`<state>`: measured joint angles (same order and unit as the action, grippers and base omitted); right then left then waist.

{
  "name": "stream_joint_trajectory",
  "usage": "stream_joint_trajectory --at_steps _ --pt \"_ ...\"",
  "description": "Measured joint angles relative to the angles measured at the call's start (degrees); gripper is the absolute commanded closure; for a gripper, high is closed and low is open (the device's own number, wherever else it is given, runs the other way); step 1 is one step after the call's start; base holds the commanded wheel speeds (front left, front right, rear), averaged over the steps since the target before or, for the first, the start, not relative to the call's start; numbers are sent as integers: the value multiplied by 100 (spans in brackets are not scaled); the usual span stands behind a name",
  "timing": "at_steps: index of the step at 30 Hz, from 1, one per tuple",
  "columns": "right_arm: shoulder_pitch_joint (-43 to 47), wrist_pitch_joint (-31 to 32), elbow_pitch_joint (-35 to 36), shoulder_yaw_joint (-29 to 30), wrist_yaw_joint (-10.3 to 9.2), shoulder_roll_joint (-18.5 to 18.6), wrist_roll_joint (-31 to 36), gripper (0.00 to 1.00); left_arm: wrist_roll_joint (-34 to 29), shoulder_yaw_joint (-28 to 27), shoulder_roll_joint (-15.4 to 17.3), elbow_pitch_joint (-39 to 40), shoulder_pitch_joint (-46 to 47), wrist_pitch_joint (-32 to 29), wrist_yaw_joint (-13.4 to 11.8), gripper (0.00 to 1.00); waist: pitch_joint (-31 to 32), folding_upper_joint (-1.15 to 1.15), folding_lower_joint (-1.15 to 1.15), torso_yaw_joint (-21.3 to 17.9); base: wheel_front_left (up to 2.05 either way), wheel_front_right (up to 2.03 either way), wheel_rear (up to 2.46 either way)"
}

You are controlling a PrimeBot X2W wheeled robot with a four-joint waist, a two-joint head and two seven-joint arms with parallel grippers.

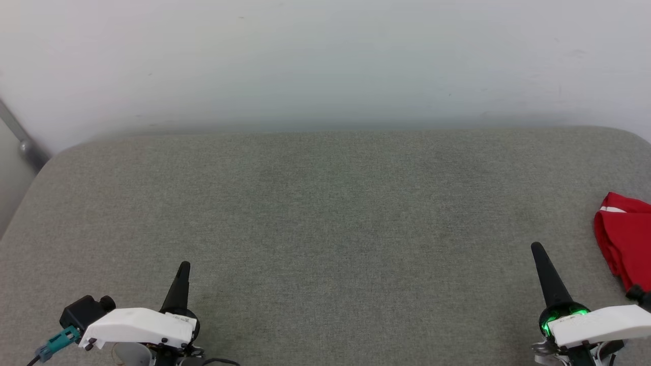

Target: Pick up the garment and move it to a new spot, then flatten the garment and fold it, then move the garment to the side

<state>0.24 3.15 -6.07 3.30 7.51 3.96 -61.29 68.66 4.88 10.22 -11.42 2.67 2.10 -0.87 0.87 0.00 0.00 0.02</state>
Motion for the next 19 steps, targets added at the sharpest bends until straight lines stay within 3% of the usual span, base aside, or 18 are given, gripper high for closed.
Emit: stream_joint_trajectory --at_steps 19 --pt "-186 74 -279 54 0 3 -1120 100 839 -370 -226 -94 112 -280 292 100 -31 0 0 -1 0 0 0"
